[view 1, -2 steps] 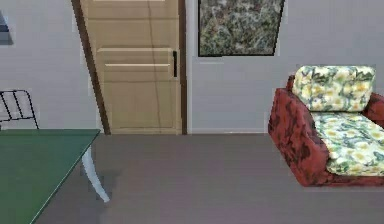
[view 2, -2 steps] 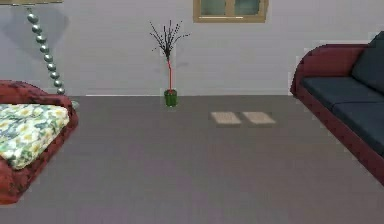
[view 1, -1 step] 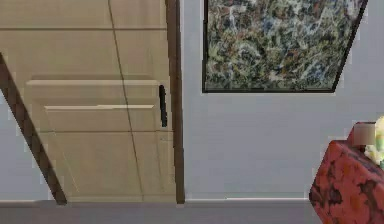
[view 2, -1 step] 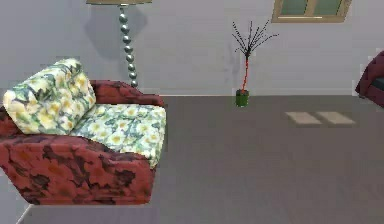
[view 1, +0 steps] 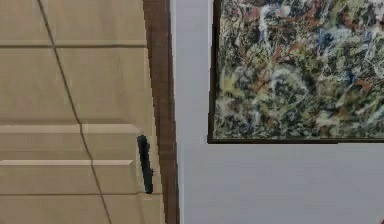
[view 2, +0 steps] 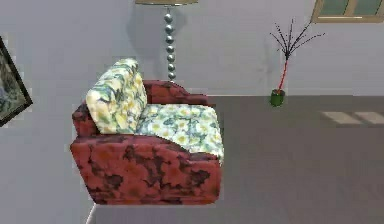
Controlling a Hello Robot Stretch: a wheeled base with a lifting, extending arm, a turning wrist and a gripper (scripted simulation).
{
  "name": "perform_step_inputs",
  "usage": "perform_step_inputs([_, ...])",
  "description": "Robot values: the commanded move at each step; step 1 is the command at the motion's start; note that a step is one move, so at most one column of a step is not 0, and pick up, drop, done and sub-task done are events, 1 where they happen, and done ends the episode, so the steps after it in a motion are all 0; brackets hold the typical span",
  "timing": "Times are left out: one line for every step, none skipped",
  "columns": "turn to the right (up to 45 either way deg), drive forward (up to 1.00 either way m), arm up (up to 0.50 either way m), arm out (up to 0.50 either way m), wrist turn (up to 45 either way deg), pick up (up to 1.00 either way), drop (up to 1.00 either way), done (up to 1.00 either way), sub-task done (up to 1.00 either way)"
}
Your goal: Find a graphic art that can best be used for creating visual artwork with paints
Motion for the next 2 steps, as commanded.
perform_step_inputs([33.0,0.0,0.0,0.0,0.0,0.0,0.0,0.0,0.0])
perform_step_inputs([0.0,0.0,0.0,0.0,0.0,0.0,0.0,1.0,0.0])
